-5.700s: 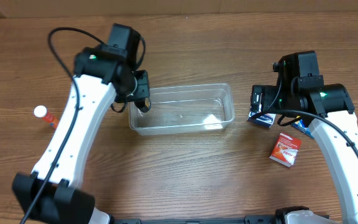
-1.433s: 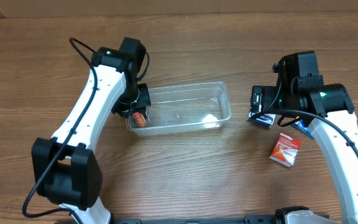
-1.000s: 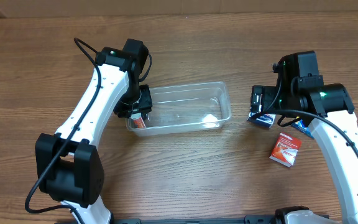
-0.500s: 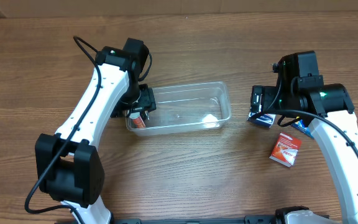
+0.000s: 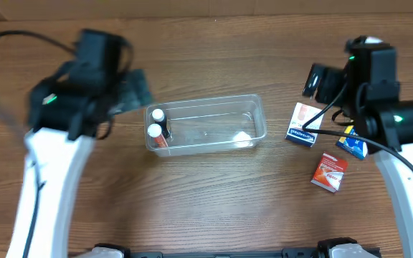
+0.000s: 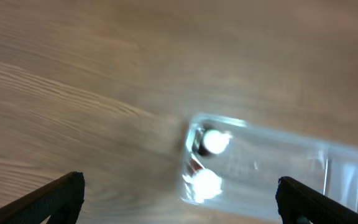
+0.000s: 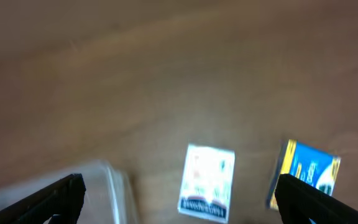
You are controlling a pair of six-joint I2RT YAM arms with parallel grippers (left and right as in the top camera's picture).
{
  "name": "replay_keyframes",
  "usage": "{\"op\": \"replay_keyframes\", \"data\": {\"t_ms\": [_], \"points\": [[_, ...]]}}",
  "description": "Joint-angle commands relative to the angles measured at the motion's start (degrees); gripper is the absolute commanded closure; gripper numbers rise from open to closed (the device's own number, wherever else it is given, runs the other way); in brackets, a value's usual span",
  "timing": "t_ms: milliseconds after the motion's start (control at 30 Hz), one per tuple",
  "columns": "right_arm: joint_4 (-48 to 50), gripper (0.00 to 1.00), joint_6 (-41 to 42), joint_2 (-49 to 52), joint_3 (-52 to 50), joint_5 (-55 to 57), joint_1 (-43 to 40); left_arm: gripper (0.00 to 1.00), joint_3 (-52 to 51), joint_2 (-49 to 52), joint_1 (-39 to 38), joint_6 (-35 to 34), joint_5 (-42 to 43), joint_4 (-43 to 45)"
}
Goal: Pack container
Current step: 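Grasp the white Hansaplast box with the right gripper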
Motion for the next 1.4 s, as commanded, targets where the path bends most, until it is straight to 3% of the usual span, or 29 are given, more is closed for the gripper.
{"op": "replay_keyframes", "data": {"t_ms": [0,200,467,1367], "points": [[-0.50,0.00,1.33,6.01,0.59,2.05,-0.17,0.00,1.05,-1.84,9.31,2.25,3.80,0.68],[-3.13,0.00,4.92,18.82,0.55,2.73,-2.01,0.00,0.94,0.48,18.36,6.16,6.82,0.20],[-3.87,0.00,4.04,30.91,-1.81,-2.80,-4.66,0.00,0.94,3.26,18.62,6.45,7.26,0.11],[6.91,0.00,2.80,32.30,-12.94,-4.15,-4.66,0.00,0.94,3.72,18.62,6.49,8.26,0.02]]}}
